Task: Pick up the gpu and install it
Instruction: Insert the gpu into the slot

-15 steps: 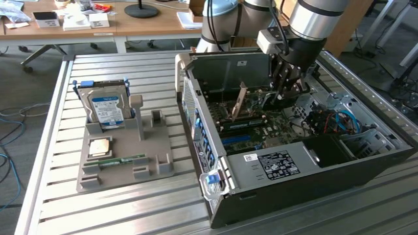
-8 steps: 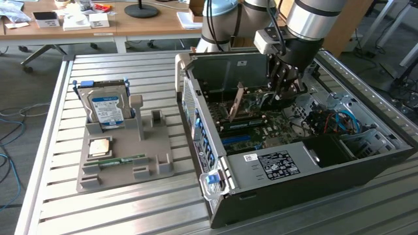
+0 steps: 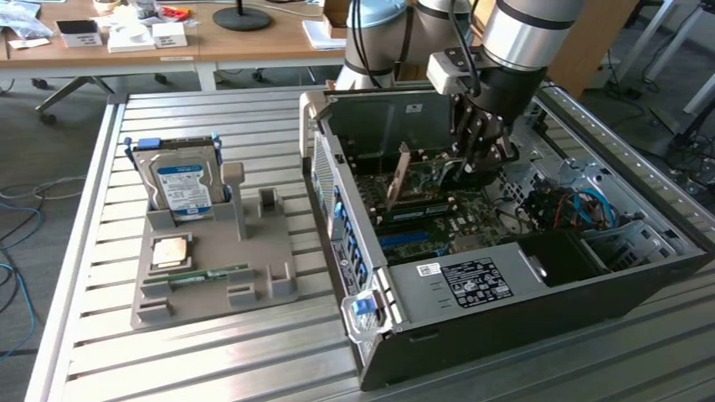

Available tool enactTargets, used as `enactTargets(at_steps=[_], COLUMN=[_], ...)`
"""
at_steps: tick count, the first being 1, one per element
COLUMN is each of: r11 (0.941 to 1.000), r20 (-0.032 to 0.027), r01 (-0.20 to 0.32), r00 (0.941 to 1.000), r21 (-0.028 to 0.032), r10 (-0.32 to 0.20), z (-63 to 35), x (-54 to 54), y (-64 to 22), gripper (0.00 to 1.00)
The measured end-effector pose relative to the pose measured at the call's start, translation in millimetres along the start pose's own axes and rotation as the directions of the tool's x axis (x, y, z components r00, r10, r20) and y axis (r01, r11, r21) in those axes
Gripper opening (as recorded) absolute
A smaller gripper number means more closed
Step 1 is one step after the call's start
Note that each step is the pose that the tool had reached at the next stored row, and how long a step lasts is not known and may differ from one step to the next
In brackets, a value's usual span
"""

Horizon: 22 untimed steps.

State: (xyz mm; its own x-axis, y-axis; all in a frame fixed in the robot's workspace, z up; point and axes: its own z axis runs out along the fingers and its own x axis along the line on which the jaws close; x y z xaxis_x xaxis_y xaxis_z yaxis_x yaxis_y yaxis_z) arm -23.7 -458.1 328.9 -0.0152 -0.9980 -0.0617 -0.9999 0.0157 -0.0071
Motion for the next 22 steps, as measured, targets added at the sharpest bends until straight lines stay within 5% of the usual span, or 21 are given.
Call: enactTargets(at_steps=[22], r11=[0.9999], r20=[0.0002], r01=[0.017], r00=[0.9999], r21=[-0.0011], r10=[-0.017], z=[12.1], x=[8.0], y=[7.4], gripper=[0.27])
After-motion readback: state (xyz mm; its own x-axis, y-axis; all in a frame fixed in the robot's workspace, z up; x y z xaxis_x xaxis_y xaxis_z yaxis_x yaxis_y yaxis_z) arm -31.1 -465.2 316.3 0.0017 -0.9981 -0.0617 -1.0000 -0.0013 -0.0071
